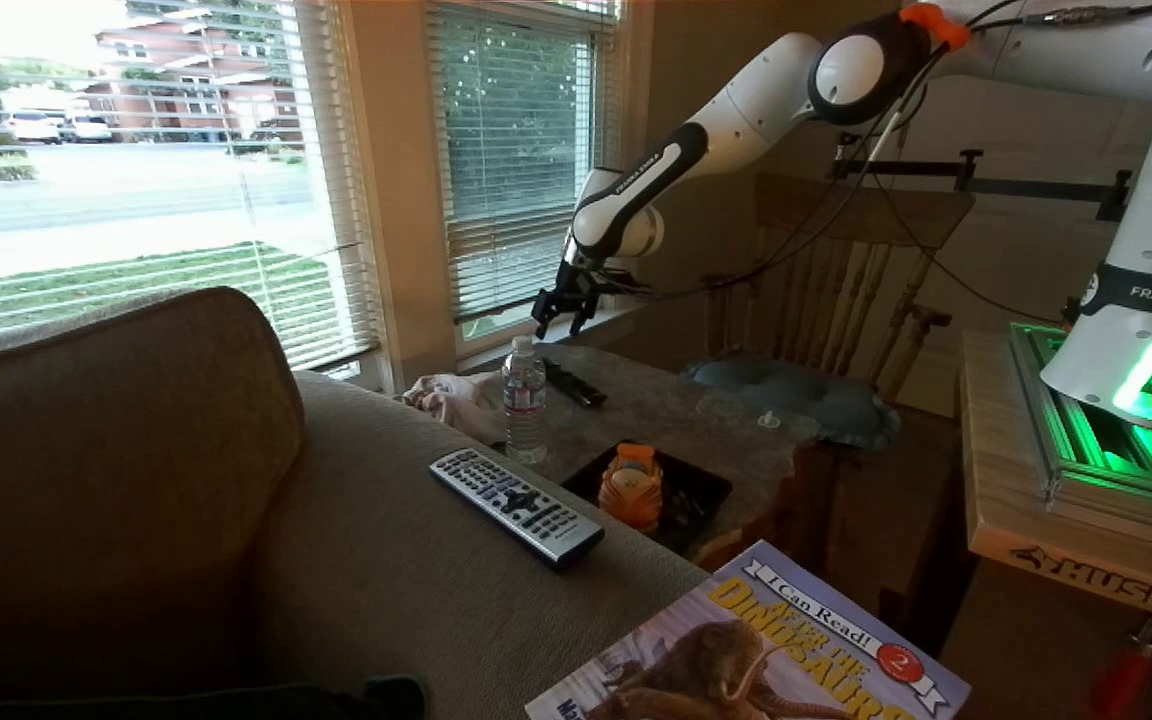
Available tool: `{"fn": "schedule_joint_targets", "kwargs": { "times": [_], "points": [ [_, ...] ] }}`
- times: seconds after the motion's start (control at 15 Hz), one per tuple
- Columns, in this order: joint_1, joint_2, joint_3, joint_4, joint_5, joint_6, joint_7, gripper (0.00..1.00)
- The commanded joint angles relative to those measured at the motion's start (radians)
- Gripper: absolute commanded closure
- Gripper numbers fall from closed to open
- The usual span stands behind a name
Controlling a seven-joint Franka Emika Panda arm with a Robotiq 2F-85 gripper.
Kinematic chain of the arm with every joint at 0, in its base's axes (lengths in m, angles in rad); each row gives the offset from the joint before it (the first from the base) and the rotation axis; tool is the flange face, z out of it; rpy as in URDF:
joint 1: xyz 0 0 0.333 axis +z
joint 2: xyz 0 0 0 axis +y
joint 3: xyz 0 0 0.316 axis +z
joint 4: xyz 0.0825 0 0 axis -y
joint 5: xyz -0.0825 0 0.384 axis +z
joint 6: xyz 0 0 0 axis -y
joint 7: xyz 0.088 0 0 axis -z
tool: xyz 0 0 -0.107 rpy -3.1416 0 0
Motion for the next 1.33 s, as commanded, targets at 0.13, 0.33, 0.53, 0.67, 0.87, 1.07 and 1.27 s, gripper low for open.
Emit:
{"fn": "schedule_joint_targets", "kwargs": {
  "times": [0.13, 0.33, 0.53, 0.67, 0.87, 1.07, 1.27],
  "points": [
    [0.006, 0.116, 0.015, 0.206, 0.002, -0.158, -0.007, 0.00],
    [0.008, 0.156, 0.015, 0.284, 0.002, -0.212, -0.008, 0.00],
    [0.010, 0.191, 0.019, 0.353, 0.003, -0.253, -0.009, 0.00],
    [0.017, 0.138, 0.000, 0.273, 0.037, -0.229, -0.021, 0.00],
    [0.027, 0.141, -0.003, 0.270, 0.035, -0.227, -0.019, 0.00],
    [0.038, 0.141, -0.008, 0.261, 0.031, -0.231, -0.017, 0.00],
    [0.045, 0.142, -0.014, 0.250, 0.029, -0.238, -0.016, 0.00]
  ]
}}
